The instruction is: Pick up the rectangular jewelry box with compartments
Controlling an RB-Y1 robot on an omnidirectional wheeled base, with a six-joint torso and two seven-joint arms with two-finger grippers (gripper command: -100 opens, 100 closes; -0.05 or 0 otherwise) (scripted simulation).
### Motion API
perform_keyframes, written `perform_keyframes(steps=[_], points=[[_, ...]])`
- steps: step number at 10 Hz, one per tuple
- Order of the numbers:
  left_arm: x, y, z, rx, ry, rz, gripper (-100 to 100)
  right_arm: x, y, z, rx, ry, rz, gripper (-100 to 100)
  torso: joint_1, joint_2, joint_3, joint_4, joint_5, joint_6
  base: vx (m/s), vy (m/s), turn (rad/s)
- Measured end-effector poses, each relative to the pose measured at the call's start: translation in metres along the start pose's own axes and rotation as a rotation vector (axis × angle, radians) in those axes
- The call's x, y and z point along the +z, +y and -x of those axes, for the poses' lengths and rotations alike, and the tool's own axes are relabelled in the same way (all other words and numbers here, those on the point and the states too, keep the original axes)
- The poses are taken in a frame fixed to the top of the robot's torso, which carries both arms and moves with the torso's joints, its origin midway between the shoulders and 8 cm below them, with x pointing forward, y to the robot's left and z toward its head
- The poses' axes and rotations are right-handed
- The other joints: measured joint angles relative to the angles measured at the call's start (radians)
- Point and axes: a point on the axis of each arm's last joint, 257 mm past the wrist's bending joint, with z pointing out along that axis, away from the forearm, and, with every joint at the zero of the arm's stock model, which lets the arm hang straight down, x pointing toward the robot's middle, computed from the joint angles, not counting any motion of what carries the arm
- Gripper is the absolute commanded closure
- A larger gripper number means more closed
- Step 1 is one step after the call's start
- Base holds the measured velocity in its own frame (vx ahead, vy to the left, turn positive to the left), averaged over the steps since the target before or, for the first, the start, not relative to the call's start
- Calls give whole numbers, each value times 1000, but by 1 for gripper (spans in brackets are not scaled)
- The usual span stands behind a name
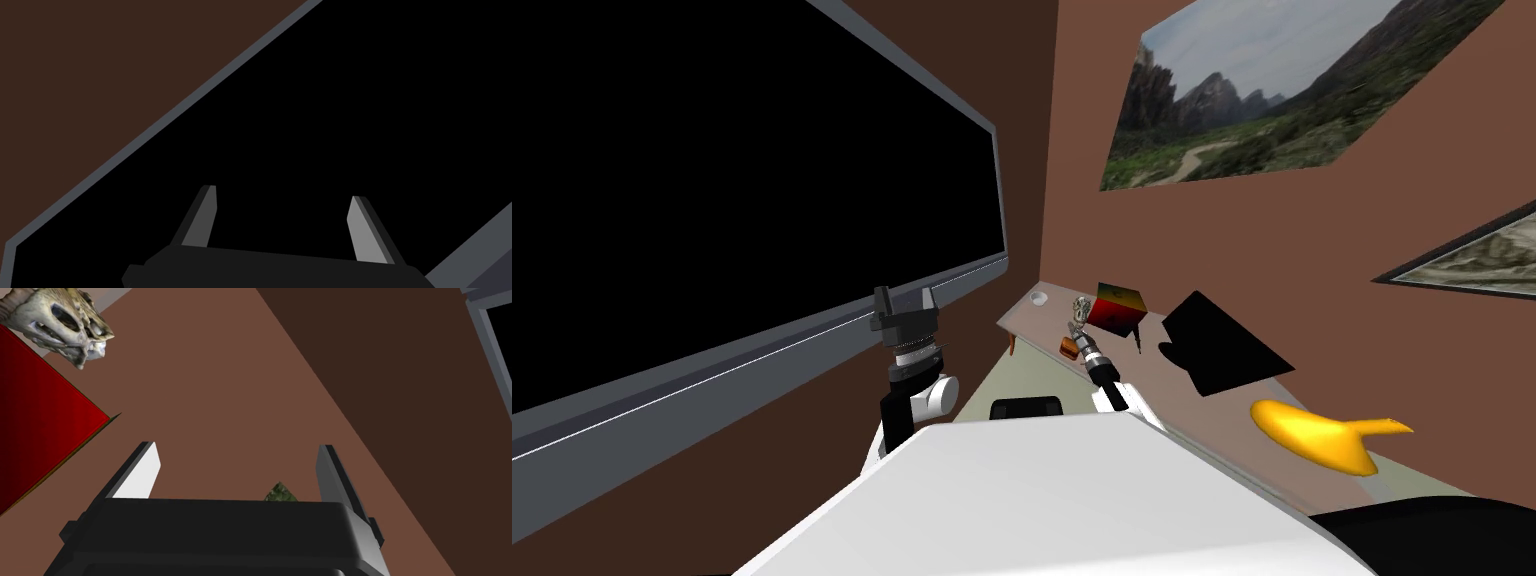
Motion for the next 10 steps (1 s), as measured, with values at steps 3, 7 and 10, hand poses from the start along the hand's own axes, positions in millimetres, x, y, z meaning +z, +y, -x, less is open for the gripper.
perform_keyframes(steps=[3,7,10], points=[[0,0,0,0,0,0,0,3,-34,-22,-130,55,-82,-100,0,0,0,0,0,0,8,-12,101],[0,0,0,0,0,0,0,-5,-67,-45,-297,124,-176,-100,0,0,0,0,0,0,10,-14,98],[0,0,0,0,0,0,0,-8,-94,-61,-423,173,-242,-100,0,0,0,0,0,0,12,-16,109]])
